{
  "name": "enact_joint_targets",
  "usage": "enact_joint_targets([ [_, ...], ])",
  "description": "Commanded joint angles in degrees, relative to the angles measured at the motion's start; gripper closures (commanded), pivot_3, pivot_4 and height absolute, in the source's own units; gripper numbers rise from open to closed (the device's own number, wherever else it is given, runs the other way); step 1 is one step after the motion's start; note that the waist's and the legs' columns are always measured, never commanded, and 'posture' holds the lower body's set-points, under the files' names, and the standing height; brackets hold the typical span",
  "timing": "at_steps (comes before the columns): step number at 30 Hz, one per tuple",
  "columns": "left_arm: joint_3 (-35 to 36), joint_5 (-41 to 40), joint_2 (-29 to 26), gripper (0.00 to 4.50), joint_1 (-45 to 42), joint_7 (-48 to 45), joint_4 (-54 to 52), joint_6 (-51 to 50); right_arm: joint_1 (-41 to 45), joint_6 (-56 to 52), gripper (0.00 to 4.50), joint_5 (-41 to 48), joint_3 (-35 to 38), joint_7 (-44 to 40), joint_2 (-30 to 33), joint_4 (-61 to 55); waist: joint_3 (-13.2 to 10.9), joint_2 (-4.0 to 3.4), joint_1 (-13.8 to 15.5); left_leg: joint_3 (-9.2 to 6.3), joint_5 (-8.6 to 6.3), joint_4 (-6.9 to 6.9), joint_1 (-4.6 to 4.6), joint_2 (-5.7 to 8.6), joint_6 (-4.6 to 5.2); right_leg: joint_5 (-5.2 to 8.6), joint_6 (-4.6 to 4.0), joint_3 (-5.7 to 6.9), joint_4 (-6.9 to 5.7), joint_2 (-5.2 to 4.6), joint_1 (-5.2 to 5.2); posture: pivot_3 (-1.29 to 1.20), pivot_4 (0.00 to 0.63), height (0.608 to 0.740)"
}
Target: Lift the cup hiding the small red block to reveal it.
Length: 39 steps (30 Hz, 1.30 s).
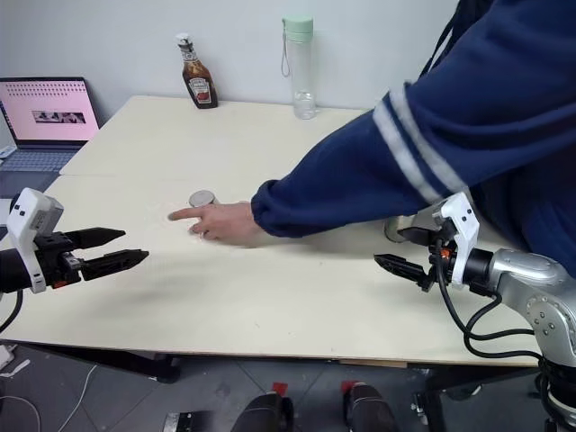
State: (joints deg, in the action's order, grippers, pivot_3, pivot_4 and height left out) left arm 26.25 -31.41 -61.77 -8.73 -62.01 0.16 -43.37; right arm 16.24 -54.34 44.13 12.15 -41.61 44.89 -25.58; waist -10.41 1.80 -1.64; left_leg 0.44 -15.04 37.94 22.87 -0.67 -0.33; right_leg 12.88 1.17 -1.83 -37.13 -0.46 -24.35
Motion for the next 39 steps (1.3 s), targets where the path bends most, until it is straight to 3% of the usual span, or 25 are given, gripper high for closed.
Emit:
enact_joint_targets([
  [1,0.3,-1.0,-1.3,0.01,-0.1,-0.9,-2.7,-0.3,0.3,0.1,0.00,1.7,1.1,-0.3,0.4,-2.0,0.0,0.00,0.0,0.00,0.00,0.00,0.00,0.00,0.00,0.00,0.00,0.00,0.00,0.00,0.00,0.00,0.150,0.740],
  [9,-2.8,-0.1,4.6,0.01,3.3,3.7,-14.4,2.8,-1.9,4.2,0.00,-2.2,-3.9,2.7,-3.7,-4.7,0.0,0.00,0.0,0.03,0.00,-0.02,-0.05,0.01,0.00,0.00,0.01,-0.06,0.02,-0.01,0.05,0.00,0.150,0.740],
  [14,-3.8,-2.4,10.9,0.01,1.0,10.1,-19.5,0.8,2.5,11.7,0.00,-12.4,-14.0,10.4,-14.0,-0.2,0.1,0.10,-0.2,0.01,0.01,0.13,-0.06,-0.04,-0.01,-0.09,0.14,-0.12,-0.06,0.10,0.08,0.00,0.150,0.740],
  [20,-1.9,-5.1,9.1,0.01,2.7,9.3,-22.6,-1.0,10.9,22.4,0.00,-24.0,-21.4,16.0,-26.5,18.6,0.1,0.14,-0.4,0.19,0.05,0.14,-0.29,-0.12,-0.03,-0.13,0.16,-0.38,-0.18,0.33,0.12,0.00,0.150,0.740],
  [24,-1.8,-5.5,9.4,0.01,3.5,10.5,-24.4,-0.7,18.4,33.4,0.00,-30.6,-24.7,16.5,-34.4,37.4,0.1,0.17,-0.3,0.18,0.04,0.09,-0.15,-0.09,-0.04,-0.13,0.10,-0.37,-0.16,0.31,0.00,0.00,0.150,0.740],
  [30,0.2,-6.9,10.2,0.01,6.2,12.7,-27.0,-1.7,25.9,45.8,0.00,-36.2,-23.1,19.8,-40.1,55.8,0.1,0.16,-0.3,0.17,0.04,0.05,-0.14,-0.05,-0.04,-0.28,-0.16,-0.37,-0.13,0.27,0.00,0.00,0.150,0.740],
  [39,0.2,-8.1,10.0,0.01,6.4,14.6,-27.5,-2.0,34.0,53.8,0.00,-37.0,-20.6,17.2,-45.6,71.0,0.1,0.14,-0.4,0.13,0.05,0.04,-0.18,-0.08,-0.05,-0.30,-0.20,-0.35,-0.19,0.28,0.01,0.00,0.150,0.740],
])
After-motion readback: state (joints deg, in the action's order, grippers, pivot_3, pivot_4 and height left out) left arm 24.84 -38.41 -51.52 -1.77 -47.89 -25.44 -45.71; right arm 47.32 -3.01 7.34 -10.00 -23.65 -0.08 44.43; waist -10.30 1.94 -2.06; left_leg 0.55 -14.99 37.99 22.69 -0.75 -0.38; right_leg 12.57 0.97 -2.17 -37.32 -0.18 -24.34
